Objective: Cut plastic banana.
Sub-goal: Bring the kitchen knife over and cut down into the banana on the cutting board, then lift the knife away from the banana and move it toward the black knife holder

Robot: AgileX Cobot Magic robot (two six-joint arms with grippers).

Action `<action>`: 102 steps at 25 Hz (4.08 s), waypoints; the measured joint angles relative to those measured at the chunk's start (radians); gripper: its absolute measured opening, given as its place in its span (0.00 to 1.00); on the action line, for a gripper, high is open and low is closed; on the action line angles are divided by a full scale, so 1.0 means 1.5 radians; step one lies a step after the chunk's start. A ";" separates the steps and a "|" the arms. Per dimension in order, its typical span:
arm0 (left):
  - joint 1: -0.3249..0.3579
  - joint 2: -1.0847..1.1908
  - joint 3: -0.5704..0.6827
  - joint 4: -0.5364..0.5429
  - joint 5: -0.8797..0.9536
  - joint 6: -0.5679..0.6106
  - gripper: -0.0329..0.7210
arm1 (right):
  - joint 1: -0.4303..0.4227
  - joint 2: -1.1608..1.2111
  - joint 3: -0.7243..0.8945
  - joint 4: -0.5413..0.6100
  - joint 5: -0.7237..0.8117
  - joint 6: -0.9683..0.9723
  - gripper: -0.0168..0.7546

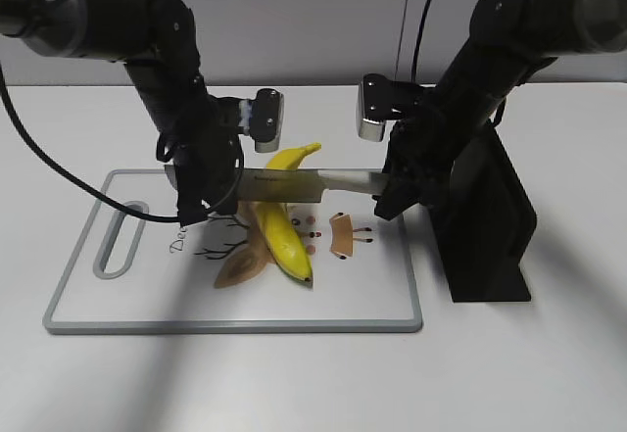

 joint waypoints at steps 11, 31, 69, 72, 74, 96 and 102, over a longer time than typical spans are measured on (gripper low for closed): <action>-0.001 0.003 -0.009 -0.015 0.002 0.003 0.04 | 0.000 0.021 -0.004 -0.004 -0.004 -0.001 0.26; 0.002 0.023 -0.019 -0.024 0.015 0.003 0.04 | 0.000 0.016 -0.007 -0.004 -0.006 -0.001 0.26; -0.001 -0.097 -0.006 0.003 0.023 -0.019 0.04 | 0.004 -0.064 -0.107 -0.050 0.093 0.033 0.26; -0.002 -0.131 -0.006 0.003 0.037 -0.023 0.04 | 0.004 -0.087 -0.124 -0.051 0.123 0.053 0.26; -0.002 -0.153 -0.006 0.004 0.044 -0.023 0.04 | 0.006 -0.105 -0.132 -0.053 0.144 0.077 0.26; -0.024 -0.349 -0.004 -0.029 0.044 -0.063 0.76 | 0.017 -0.240 -0.137 -0.164 0.207 0.234 0.27; -0.024 -0.431 -0.004 -0.029 -0.009 -0.076 0.76 | 0.027 -0.276 -0.135 -0.229 0.200 0.351 0.25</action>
